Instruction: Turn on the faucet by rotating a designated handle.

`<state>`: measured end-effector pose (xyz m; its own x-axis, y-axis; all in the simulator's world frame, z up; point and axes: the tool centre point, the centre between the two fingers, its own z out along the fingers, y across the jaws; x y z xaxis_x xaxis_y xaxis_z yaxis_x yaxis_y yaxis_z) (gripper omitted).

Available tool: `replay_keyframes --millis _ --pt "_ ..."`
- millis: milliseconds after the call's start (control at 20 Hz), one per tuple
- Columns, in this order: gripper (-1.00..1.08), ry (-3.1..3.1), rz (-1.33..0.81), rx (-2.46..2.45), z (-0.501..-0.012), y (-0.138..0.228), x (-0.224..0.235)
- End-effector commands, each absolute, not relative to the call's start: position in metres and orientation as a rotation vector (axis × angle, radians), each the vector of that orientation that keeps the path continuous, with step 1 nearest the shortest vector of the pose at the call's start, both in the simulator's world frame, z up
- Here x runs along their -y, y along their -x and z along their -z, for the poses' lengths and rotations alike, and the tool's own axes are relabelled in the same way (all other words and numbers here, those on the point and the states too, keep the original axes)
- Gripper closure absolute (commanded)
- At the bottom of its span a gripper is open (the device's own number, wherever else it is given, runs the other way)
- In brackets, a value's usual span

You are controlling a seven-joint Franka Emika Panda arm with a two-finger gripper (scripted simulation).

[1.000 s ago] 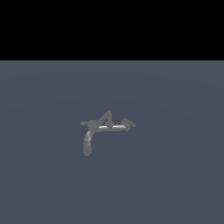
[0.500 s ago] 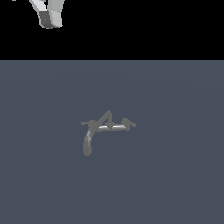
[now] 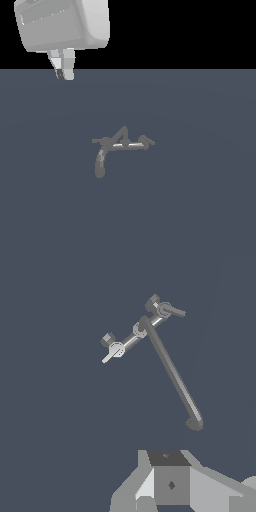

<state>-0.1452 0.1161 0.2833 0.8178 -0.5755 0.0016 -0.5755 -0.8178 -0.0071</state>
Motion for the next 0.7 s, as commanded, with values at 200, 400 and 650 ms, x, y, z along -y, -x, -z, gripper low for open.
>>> replay_keyframes --millis 200,400,650 --pt "1.08 2.921 0.004 -1.130 -0.245 0.118 -0.126" --pt "1.08 2.879 0.002 -1.231 -0.223 0.103 -0.129" --pt "1.08 2.825 0.001 -1.351 -0.198 0.083 -0.132"
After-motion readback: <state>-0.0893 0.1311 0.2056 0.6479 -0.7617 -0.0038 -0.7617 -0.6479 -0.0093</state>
